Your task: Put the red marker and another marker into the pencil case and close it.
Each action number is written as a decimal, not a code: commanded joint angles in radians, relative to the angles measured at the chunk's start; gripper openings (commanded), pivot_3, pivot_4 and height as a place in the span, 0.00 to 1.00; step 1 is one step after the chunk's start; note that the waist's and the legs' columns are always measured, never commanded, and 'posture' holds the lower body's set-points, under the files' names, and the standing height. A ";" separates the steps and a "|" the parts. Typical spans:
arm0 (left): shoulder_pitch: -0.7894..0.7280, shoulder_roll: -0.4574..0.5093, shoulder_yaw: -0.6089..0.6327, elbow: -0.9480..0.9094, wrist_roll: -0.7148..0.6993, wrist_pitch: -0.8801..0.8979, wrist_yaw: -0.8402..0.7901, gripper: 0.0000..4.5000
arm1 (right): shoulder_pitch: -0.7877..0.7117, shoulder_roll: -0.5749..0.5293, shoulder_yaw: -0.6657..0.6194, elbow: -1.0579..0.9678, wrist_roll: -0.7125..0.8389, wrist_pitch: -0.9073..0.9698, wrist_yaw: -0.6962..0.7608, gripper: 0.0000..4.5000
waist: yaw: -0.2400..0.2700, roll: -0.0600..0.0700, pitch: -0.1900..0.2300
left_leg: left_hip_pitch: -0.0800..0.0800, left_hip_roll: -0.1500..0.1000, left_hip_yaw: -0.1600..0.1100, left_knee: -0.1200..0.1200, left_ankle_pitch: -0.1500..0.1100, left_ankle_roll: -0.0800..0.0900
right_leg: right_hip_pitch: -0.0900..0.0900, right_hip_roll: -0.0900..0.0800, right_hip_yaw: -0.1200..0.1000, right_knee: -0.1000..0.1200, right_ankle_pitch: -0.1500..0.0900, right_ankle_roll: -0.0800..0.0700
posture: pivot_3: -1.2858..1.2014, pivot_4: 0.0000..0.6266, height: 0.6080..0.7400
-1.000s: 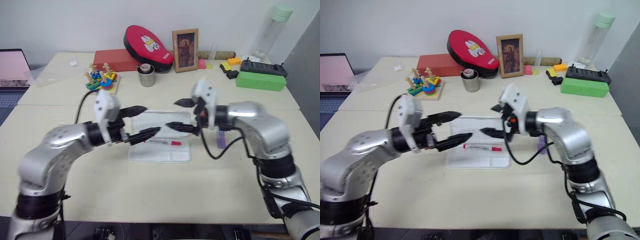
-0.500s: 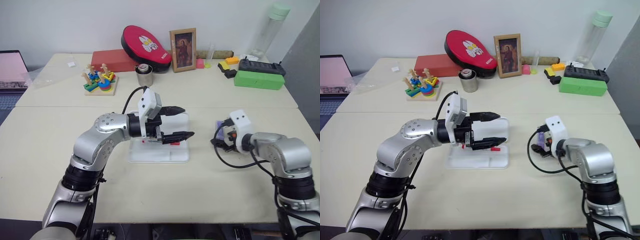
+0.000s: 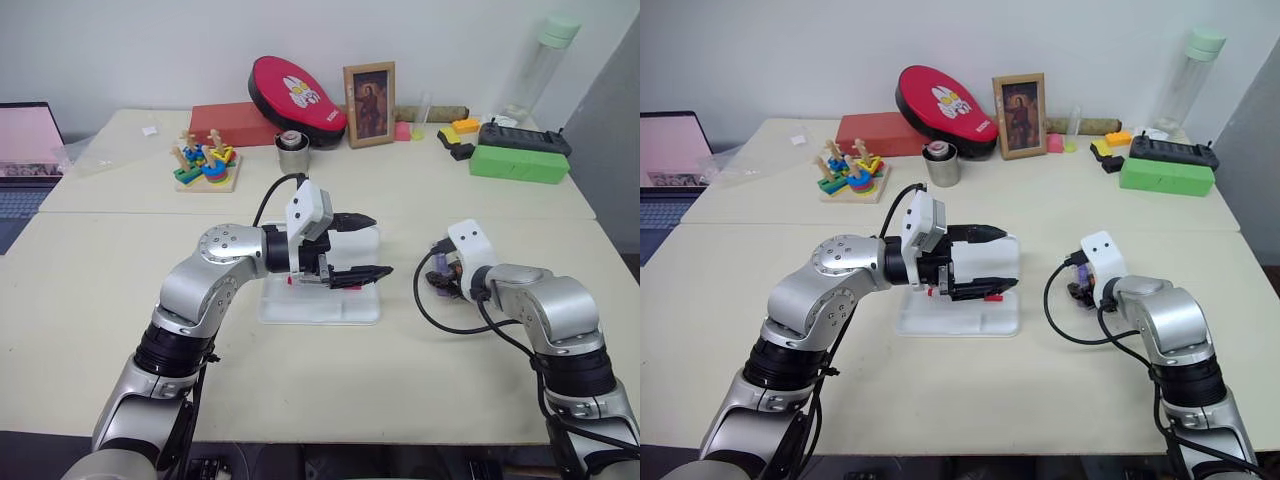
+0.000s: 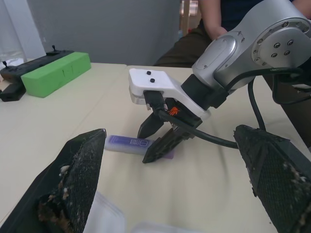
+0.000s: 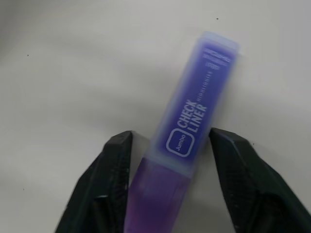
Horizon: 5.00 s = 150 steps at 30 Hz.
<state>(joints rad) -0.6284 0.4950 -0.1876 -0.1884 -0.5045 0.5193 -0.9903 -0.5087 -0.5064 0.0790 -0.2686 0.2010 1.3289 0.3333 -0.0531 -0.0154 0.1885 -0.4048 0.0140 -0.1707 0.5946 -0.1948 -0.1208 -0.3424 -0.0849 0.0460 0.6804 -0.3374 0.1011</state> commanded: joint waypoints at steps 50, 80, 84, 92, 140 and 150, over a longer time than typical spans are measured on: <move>1.073 0.177 0.822 -0.713 -0.252 0.240 0.379 1.00 | -0.340 0.226 0.625 0.269 -0.162 -0.719 0.589 0.24 | -0.006 0.002 0.001 | -0.004 0.001 0.001 -0.004 0.000 0.000 | -0.010 0.000 0.001 0.001 0.000 -0.002 | 0.52 0.24 1.00; 0.403 0.090 0.641 -0.272 -0.117 0.298 0.886 1.00 | -0.447 0.276 0.185 0.117 0.137 -0.491 0.632 0.99 | 0.005 0.001 0.001 | -0.004 0.000 -0.001 -0.003 0.000 0.000 | -0.008 0.000 0.000 0.001 0.000 -0.001 | 0.52 0.24 1.00; 0.269 0.054 0.544 -0.104 -0.043 0.294 0.901 1.00 | -0.496 0.293 0.128 0.174 0.136 -0.491 0.557 0.99 | -0.002 -0.001 0.000 | -0.004 0.000 -0.001 -0.003 0.000 0.000 | -0.008 0.000 0.000 0.001 0.000 -0.001 | 0.52 0.24 1.00; 0.034 -0.042 0.428 0.362 0.100 0.220 0.919 1.00 | -0.529 0.313 0.061 0.214 0.142 -0.503 0.438 0.99 | -0.017 -0.001 0.000 | -0.007 0.001 0.000 -0.005 0.002 -0.004 | -0.012 0.001 0.000 0.000 0.000 -0.002 | 0.52 0.24 1.00; -0.145 0.015 0.313 0.079 -0.110 0.198 0.273 0.10 | -0.286 -0.075 -0.131 -0.042 0.468 -0.434 0.659 1.00 | -0.026 -0.001 0.001 | -0.012 0.000 -0.001 -0.003 0.003 -0.006 | -0.013 0.000 -0.002 0.000 0.000 -0.001 | 0.52 0.24 1.00; -0.105 0.169 -0.112 0.041 0.029 0.128 -0.153 0.10 | -0.103 -0.264 -0.143 -0.158 0.429 -0.437 0.599 1.00 | -0.031 -0.001 0.001 | -0.011 0.000 0.000 -0.003 0.002 -0.003 | -0.013 0.000 -0.001 0.000 0.000 -0.001 | 0.52 0.24 1.00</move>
<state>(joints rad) -0.7406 0.6488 -0.2504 -0.1498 -0.5225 0.6948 -1.0813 -0.6259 -0.7447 -0.0375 -0.3747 0.6454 0.9029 0.9519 -0.0843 -0.0160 0.1897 -0.4162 0.0143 -0.1706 0.5918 -0.1933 -0.1233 -0.3553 -0.0848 0.0452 0.6804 -0.3374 0.0999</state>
